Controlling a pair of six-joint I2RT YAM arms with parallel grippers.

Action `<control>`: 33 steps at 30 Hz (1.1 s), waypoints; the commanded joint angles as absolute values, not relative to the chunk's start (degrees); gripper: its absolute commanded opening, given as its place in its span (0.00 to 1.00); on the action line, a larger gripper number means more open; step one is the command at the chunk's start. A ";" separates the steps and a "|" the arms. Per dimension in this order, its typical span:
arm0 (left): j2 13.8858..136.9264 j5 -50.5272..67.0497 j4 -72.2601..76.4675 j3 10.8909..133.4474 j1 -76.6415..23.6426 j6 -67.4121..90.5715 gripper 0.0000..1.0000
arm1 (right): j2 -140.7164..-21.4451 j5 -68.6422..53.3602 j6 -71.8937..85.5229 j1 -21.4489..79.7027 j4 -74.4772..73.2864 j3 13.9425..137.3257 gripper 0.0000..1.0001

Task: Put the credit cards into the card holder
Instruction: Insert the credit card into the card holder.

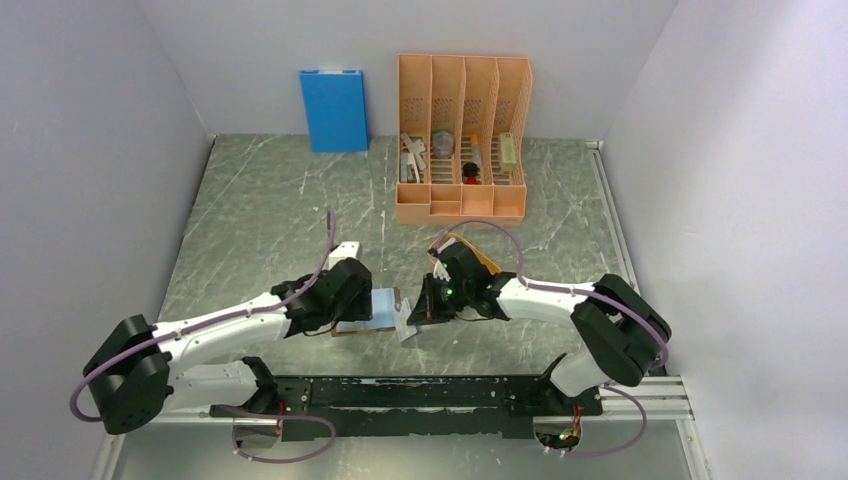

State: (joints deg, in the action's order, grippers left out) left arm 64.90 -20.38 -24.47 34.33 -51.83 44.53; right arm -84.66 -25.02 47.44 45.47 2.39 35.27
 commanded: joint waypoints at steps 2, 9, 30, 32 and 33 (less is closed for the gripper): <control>70.19 -13.21 -17.19 37.09 -52.03 41.28 0.65 | -82.24 -23.62 46.28 45.31 0.31 34.20 0.00; 77.79 -13.39 -16.33 38.66 -52.47 40.45 0.56 | -79.90 -22.88 45.79 45.35 -2.12 34.09 0.00; 80.16 -18.37 -17.21 34.95 -52.46 42.20 0.05 | -81.14 -26.23 44.30 46.58 -1.93 36.18 0.00; 80.20 -18.28 -16.99 34.73 -52.46 42.25 0.05 | -81.78 -26.64 44.80 46.58 -1.07 36.08 0.00; 80.23 -18.23 -16.92 34.60 -52.47 42.34 0.05 | -82.24 -26.96 45.16 46.66 -0.47 36.02 0.00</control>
State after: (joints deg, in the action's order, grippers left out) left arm 79.64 -16.73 -16.88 36.29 -52.23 41.85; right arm -80.82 -25.47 44.77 46.37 -1.98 34.94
